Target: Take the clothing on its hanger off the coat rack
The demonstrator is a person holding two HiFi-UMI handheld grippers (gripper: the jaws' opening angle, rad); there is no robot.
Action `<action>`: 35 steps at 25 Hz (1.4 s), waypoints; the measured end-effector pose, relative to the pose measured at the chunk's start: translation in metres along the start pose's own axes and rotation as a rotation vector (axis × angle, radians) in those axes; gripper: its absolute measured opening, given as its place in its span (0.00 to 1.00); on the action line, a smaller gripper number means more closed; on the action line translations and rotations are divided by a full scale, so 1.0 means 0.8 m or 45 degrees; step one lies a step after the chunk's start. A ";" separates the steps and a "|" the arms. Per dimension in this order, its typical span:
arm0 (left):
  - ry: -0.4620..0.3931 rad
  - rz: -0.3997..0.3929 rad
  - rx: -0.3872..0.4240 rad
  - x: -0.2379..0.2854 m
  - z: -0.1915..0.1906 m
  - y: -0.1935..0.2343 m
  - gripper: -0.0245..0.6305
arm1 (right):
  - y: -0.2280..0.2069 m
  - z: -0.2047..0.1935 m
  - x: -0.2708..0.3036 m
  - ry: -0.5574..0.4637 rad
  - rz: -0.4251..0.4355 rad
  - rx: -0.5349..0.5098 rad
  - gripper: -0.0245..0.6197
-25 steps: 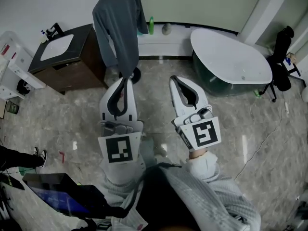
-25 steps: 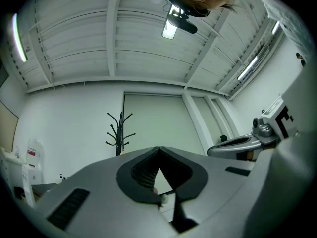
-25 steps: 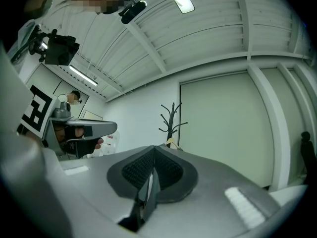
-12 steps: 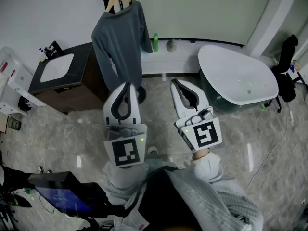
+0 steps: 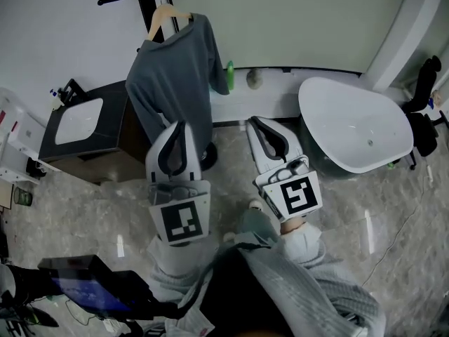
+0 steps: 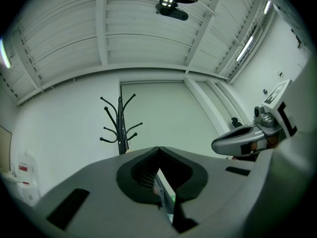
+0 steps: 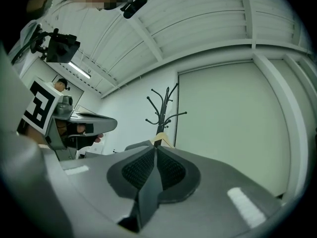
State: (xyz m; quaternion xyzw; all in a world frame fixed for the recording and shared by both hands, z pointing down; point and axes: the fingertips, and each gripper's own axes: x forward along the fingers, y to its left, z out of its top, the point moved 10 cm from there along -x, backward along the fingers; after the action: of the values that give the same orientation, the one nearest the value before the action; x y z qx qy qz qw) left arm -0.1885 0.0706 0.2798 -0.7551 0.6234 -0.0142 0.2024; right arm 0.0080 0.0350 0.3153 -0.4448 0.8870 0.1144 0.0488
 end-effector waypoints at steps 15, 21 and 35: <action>0.117 0.341 0.146 0.276 -0.071 0.058 0.04 | -0.198 -0.068 0.320 -0.128 0.342 0.032 0.04; 0.252 0.505 0.189 0.349 -0.057 0.057 0.04 | -0.252 -0.052 0.411 -0.124 0.620 -0.023 0.04; 0.530 0.709 0.490 0.383 -0.060 0.088 0.16 | -0.264 -0.057 0.523 -0.183 0.852 -0.277 0.17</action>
State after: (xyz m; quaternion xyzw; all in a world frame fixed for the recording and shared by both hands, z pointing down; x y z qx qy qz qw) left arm -0.1991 -0.2431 0.2304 -0.4863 0.8180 -0.2283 0.2057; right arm -0.0734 -0.4236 0.2470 -0.1232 0.9605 0.2486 0.0232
